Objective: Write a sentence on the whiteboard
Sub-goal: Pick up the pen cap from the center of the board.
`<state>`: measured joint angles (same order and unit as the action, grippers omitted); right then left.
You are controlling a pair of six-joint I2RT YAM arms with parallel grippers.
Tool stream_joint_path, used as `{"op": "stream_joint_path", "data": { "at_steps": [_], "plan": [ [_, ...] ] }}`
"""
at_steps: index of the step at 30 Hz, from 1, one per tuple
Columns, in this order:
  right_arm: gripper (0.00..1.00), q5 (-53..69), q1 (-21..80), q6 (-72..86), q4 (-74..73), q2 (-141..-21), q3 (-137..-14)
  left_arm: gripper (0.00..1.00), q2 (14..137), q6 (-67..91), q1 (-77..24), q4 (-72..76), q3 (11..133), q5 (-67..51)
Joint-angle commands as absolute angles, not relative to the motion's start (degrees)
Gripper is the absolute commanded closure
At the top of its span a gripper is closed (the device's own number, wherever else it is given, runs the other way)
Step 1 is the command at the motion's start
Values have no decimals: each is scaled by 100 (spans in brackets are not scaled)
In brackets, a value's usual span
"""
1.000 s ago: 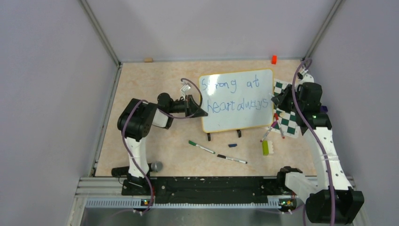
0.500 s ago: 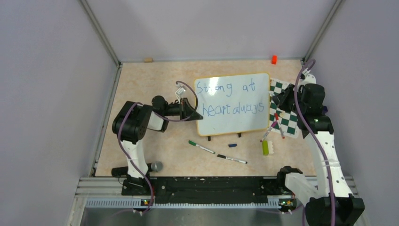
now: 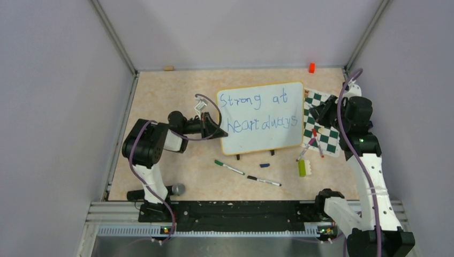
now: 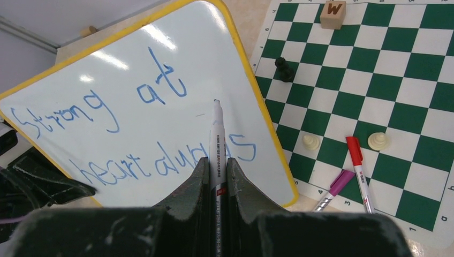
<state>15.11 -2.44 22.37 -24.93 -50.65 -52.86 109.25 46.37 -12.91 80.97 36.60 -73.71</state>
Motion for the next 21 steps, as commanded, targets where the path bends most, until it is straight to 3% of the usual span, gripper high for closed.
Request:
{"op": "stream_joint_path", "data": {
  "at_steps": [1, 12, 21],
  "plan": [
    [100, 1636, -281, 2294, -2309, -4952, -5290, 100, 10254, 4344, -1231, 8803, 3977, -7214],
    [100, 1651, -281, 2285, -2361, -4861, -5237, 100, 10565, 3890, -1198, 8519, 3853, -7163],
    [100, 1745, -281, 2273, -2357, -4761, -5203, 100, 10953, 3772, -1085, 9281, 3290, -6919]
  ]
}}
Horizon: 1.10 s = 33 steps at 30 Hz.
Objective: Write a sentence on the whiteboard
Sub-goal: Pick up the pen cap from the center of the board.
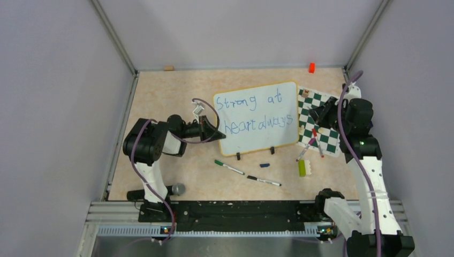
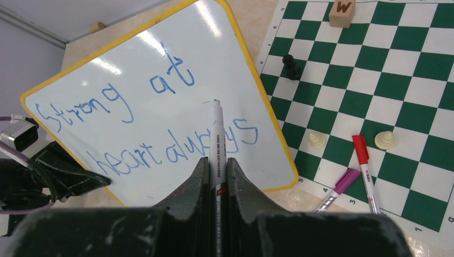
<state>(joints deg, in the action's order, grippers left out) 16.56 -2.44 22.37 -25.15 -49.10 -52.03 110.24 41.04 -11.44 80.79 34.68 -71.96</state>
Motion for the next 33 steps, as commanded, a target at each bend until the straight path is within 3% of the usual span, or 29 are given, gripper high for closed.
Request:
{"op": "stream_joint_path", "data": {
  "at_steps": [1, 3, 4, 8, 13, 20, 22, 26, 28, 33],
  "plan": [
    [100, 1746, -281, 2263, -2362, -4742, -5203, 100, 10932, 3695, -1074, 9281, 3231, -6873],
    [100, 1728, -281, 2259, -2368, -4714, -5203, 100, 10908, 3605, -1057, 9277, 3139, -6800],
    [100, 1717, -281, 2253, -2376, -4700, -5203, 94, 10892, 3607, -1048, 9269, 3129, -6797],
    [100, 1679, -281, 2224, -2390, -4700, -5216, 56, 10914, 3734, -1007, 9158, 3229, -7077],
    [100, 1684, -281, 2223, -2384, -4722, -5233, 47, 10838, 3645, -943, 9281, 3126, -7088],
    [100, 1743, -281, 2224, -2390, -4672, -5281, 45, 9981, 3145, -763, 9085, 2345, -6403],
    [100, 1765, -281, 2261, -2390, -4607, -5276, 37, 9408, 2666, -734, 8369, 2073, -6172],
    [100, 1759, -281, 2301, -2384, -4417, -5231, 7, 7824, 1260, -745, 5106, 1935, -5620],
    [100, 1786, -281, 2315, -2388, -4357, -5220, 8, 6969, 1171, -772, 3819, 1790, -4942],
    [100, 1919, -281, 2351, -2385, -4315, -5208, 25, 5047, 1260, -782, 3010, 1248, -4191]
  ]
}}
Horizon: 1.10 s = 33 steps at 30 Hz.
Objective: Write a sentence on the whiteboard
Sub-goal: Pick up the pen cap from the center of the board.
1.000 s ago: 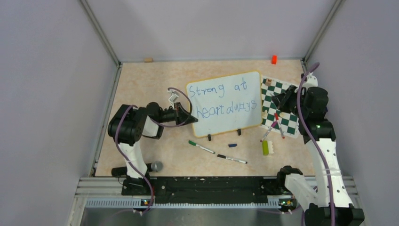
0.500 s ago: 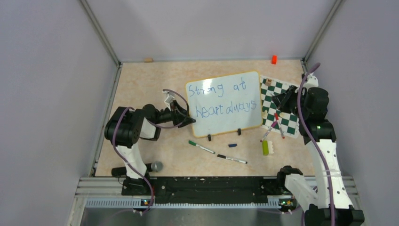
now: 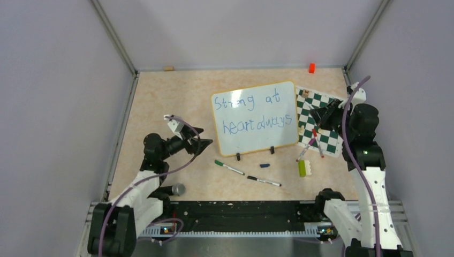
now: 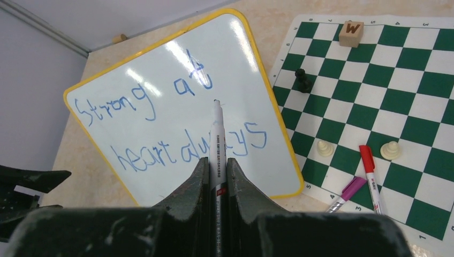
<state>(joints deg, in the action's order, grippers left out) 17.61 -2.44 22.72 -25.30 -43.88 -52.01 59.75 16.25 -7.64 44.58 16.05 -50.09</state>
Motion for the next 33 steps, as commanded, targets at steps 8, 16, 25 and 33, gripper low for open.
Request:
{"op": "stream_joint_path", "data": {
  "at_steps": [8, 16, 25, 33],
  "plan": [
    [100, 1969, -281, 2383, -2408, -4202, -5212, 1, 3422, 1154, -782, 2030, 1004, -3938],
    [100, 2025, -281, 2363, -2536, -4030, -5134, 1, 3199, 1007, -782, 1924, 992, -4198],
    [100, 2139, -281, 2358, -2732, -3987, -5197, 1, 3934, 1061, -773, 1079, 1829, -3811],
    [100, 2754, -282, 2497, -2892, -3667, -4952, 1, 3041, 1098, -773, 429, 1834, -3053]
  ]
}}
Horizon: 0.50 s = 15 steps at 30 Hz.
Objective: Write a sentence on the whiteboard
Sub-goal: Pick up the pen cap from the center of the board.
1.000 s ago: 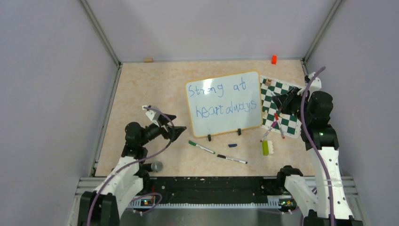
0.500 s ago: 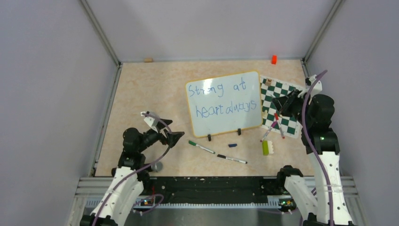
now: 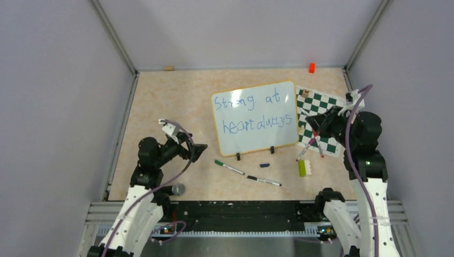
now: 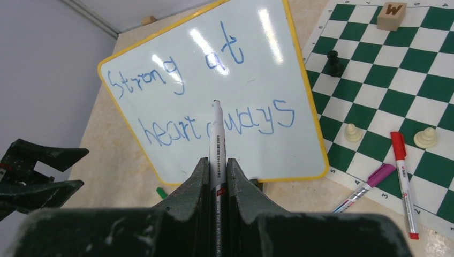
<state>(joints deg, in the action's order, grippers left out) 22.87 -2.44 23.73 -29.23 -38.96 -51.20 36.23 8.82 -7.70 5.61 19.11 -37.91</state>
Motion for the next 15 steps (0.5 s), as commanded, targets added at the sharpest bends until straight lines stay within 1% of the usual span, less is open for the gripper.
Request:
{"op": "stream_joint_path", "data": {
  "at_steps": [1, 3, 4, 7, 10, 12, 15],
  "plan": [
    [100, 2888, -276, 2521, -2896, -3660, -4874, 1, 2883, 1392, -773, 430, 1748, -2428],
    [100, 3098, -274, 2576, -2907, -3660, -4746, 1, 2629, 1772, -773, 196, 1696, -1536],
    [100, 3183, -273, 2583, -2934, -3652, -4723, 1, 2510, 1824, -773, 243, 1639, -1499],
    [100, 3216, -272, 2579, -2988, -3547, -4720, 1, 2581, 2053, -773, 798, 1371, -1784],
    [100, 3239, -277, 2540, -2998, -3554, -4710, 2, 3070, 2540, -773, 1856, 1007, -2525],
    [100, 3317, -273, 2530, -2948, -3626, -4627, 8, 3543, 2669, -776, 2458, 984, -2853],
    [100, 3294, -272, 2521, -2869, -3651, -4478, 10, 4218, 2403, -867, 2336, 1398, -3165]
  ]
}}
